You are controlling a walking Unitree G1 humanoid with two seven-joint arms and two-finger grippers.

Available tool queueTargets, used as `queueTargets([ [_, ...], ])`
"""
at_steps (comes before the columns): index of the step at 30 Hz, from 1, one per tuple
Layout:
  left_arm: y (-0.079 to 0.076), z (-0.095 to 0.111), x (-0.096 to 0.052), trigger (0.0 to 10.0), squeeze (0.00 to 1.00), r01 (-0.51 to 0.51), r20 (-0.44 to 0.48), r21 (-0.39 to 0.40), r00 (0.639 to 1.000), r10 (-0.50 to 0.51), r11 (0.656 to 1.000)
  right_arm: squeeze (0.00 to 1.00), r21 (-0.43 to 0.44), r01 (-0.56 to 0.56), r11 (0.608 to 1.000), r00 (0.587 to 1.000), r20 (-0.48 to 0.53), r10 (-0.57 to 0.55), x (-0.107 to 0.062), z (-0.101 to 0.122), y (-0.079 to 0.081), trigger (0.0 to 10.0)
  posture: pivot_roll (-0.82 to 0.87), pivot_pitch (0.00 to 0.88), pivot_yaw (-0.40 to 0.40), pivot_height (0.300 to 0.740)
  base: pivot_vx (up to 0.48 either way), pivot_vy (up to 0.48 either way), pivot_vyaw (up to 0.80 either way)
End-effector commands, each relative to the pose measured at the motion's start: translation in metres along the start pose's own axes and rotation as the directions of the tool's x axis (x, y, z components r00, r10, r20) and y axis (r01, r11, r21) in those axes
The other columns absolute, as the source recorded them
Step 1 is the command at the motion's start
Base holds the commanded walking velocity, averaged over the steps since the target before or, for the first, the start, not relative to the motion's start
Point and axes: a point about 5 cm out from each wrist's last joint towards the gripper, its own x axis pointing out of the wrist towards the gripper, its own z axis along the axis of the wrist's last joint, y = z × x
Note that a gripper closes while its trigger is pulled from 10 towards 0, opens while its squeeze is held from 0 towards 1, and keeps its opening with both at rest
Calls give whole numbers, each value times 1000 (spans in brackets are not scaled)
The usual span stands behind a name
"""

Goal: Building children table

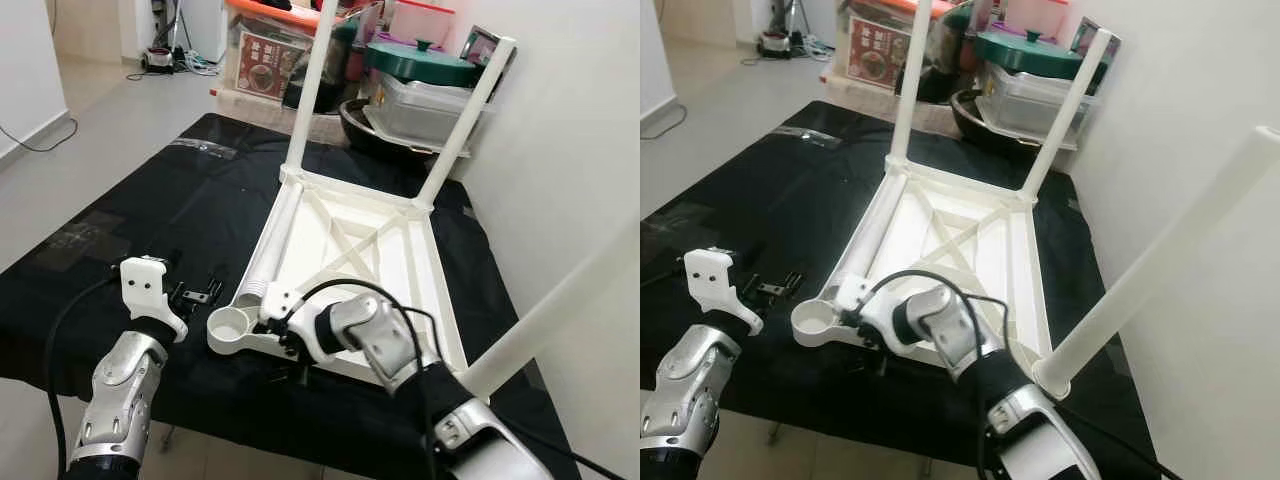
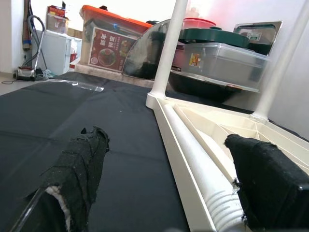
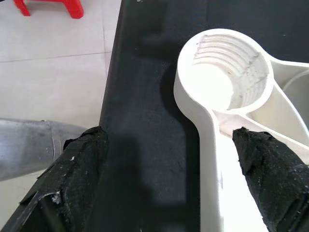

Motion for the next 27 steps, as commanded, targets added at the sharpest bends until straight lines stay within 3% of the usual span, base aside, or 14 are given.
queueTargets([
  [1,-5,-2,-1,10000,0,9,-4,-4,1000,-9,1000,0,24,24,999,1000,10,-24,-8,-2,-5,10000,105,0,-227,740,0,0,0],
  [3,-5,4,-4,10000,0,-12,10,25,1000,12,1000,0,67,138,988,986,83,-143,-41,7,-25,10000,94,0,-215,740,0,0,0],
  [5,-5,4,-4,10000,0,-12,10,25,1000,12,1000,0,67,138,988,986,83,-143,-41,7,-25,10000,94,0,-215,740,0,0,0],
  [7,-3,16,-13,10000,0,-49,51,47,998,47,998,0,120,221,968,954,178,-240,-70,20,-34,10000,94,0,-205,740,0,0,0],
  [9,0,27,-23,10000,0,-91,80,62,993,86,994,0,162,309,937,908,243,-341,-84,28,-36,10000,96,0,-204,740,0,0,0],
  [10,0,27,-23,10000,0,-91,80,62,993,86,994,0,162,309,937,908,243,-341,-84,28,-36,10000,96,0,-204,740,0,0,0],
  [12,2,31,-29,10000,0,-116,83,80,990,110,990,0,206,406,890,853,264,-450,-89,30,-40,10000,104,0,-199,740,0,0,0],
  [13,2,30,-32,10000,0,-127,78,89,990,120,988,0,235,509,828,789,258,-558,-90,28,-44,10000,114,0,-194,740,0,0,0],
  [15,2,30,-32,10000,0,-127,78,89,990,120,988,0,235,509,828,789,258,-558,-90,28,-44,10000,114,0,-194,740,0,0,0],
  [16,2,30,-34,10000,0,-134,74,95,989,127,986,0,255,576,777,736,251,-628,-90,26,-47,10000,114,0,-194,740,0,0,0],
  [17,2,30,-34,10000,0,-134,74,95,989,127,986,0,255,576,777,736,251,-628,-90,26,-47,10000,114,0,-194,740,0,0,0],
  [18,0,28,-35,10000,0,-141,60,89,989,136,986,0,263,659,705,660,249,-709,-90,22,-48,10000,116,0,-191,740,0,0,0],
  [20,-4,22,-34,10000,0,-149,18,89,989,148,985,0,316,717,621,574,236,-784,-86,14,-45,10000,118,0,-186,740,0,0,0],
  [27,-8,19,-30,10000,0,-143,-22,115,989,146,983,0,428,735,526,502,179,-846,-83,1,-36,10000,111,0,-170,740,0,396,-536],
])
